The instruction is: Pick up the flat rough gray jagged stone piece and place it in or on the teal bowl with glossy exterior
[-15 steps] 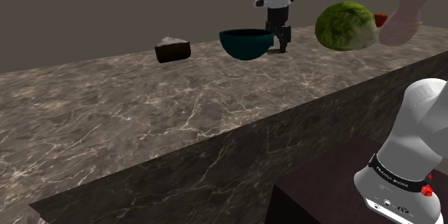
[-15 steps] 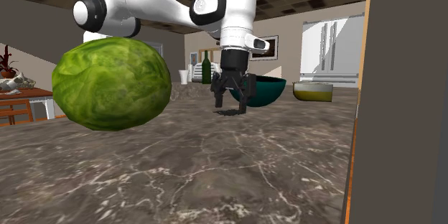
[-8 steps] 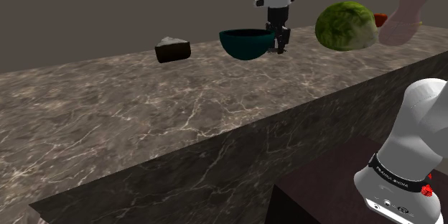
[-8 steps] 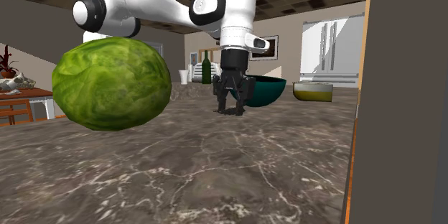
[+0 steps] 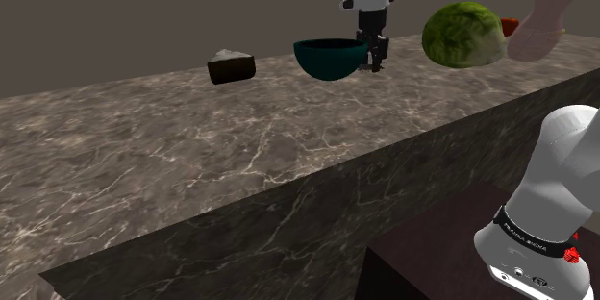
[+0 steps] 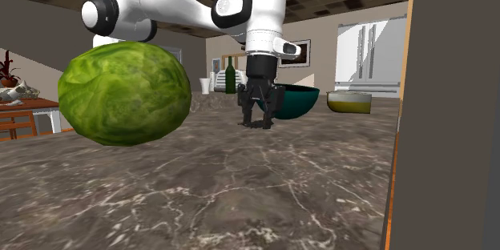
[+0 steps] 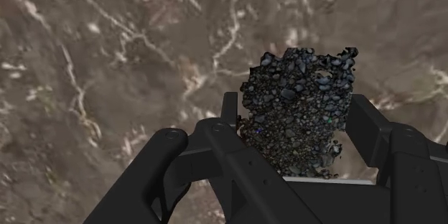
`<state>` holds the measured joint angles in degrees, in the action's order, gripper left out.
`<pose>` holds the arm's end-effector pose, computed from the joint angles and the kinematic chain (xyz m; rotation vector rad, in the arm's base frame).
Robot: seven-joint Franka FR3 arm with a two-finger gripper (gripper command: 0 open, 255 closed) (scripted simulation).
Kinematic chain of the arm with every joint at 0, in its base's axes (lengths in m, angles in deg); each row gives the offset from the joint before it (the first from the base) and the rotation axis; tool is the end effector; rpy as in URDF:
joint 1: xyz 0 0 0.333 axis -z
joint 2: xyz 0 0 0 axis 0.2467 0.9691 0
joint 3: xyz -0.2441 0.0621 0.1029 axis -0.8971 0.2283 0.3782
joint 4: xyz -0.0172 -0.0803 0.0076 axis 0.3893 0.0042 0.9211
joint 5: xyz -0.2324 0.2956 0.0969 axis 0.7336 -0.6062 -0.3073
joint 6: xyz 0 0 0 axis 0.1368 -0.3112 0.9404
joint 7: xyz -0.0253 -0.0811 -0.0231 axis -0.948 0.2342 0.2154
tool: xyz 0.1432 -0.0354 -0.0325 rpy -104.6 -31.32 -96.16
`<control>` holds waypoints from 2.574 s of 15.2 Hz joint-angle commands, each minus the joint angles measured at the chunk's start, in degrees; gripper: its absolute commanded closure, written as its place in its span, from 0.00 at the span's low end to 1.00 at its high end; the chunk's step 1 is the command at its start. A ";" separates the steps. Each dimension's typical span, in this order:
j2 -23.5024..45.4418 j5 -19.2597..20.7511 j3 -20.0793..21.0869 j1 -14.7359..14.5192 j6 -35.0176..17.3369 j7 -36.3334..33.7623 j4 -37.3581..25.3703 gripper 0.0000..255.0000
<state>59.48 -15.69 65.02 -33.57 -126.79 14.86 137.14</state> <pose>0.5107 -0.0202 0.4376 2.6193 1.6603 -0.1522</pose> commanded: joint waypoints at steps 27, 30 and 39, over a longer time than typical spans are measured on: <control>3.15 -1.13 0.18 -0.24 20.35 2.29 -23.23 1.00; 4.21 -1.41 0.06 -0.18 22.89 2.75 -26.81 1.00; 9.94 -3.44 2.03 -2.16 28.83 -1.01 -37.86 1.00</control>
<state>68.37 -18.74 66.56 -35.25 -98.53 14.91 100.78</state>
